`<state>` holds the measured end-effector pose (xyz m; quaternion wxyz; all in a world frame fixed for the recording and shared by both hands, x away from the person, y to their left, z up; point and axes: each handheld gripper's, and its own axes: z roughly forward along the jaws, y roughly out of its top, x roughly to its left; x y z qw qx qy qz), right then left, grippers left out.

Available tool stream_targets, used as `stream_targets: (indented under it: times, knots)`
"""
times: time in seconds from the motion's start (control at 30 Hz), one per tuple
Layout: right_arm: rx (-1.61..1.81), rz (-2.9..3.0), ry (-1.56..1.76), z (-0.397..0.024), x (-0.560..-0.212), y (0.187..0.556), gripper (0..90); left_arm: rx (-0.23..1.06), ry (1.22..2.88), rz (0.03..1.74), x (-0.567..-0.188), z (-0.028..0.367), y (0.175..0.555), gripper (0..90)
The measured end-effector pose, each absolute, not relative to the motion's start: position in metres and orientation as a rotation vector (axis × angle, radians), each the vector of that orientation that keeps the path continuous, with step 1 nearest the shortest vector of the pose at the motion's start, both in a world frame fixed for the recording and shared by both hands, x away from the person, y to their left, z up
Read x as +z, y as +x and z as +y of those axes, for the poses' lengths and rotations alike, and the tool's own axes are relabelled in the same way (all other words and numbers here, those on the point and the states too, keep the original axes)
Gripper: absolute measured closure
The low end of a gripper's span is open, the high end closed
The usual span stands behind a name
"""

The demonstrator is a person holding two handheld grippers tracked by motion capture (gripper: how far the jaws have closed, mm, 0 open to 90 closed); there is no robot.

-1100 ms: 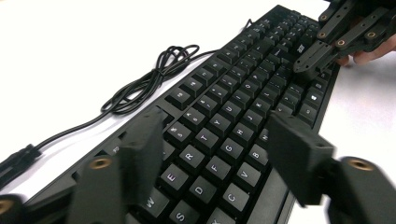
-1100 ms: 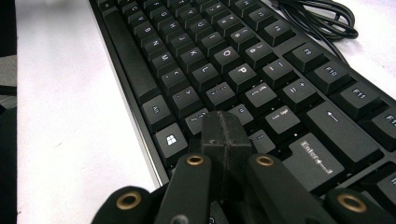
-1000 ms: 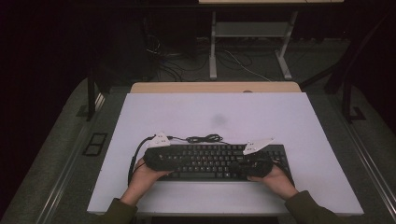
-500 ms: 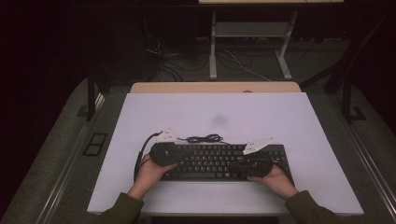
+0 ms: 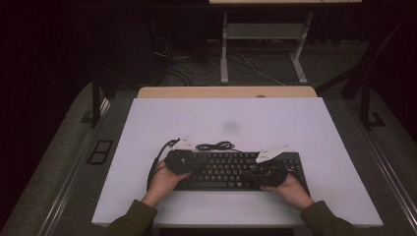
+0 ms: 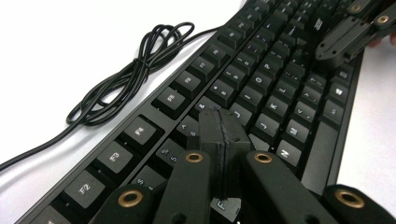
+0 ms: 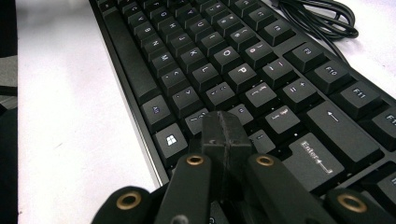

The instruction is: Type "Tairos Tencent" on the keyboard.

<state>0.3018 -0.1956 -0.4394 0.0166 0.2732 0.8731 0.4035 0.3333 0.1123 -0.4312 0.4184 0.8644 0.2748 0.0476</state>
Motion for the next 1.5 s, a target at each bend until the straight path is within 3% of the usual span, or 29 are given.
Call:
stream_targets:
  times: [1.03,1.23,1.27,1.3,1.33,1.37,1.5]
  knots:
    - [1.253,2.713,0.852,-0.195,-0.439,0.302,89.4,0.105,2.161,0.7,-0.429,0.116,0.333,89.2]
    - [1.255,2.714,0.85,-0.196,-0.439,0.302,89.4,0.129,2.115,0.695,-0.424,0.122,0.327,66.3]
    - [1.255,2.714,0.85,-0.196,-0.439,0.302,89.4,0.123,2.109,0.695,-0.424,0.123,0.326,66.3]
    - [1.255,2.714,0.851,-0.196,-0.439,0.302,89.4,0.124,2.107,0.692,-0.424,0.124,0.325,56.1]
    - [1.255,2.714,0.851,-0.196,-0.439,0.302,89.4,0.126,2.1,0.699,-0.424,0.125,0.323,56.1]
    - [1.254,2.714,0.85,-0.196,-0.439,0.302,89.4,0.129,2.108,0.687,-0.424,0.126,0.323,49.1]
    - [1.251,2.715,0.847,-0.195,-0.439,0.302,89.4,0.143,2.114,0.668,-0.425,0.129,0.318,38.8]
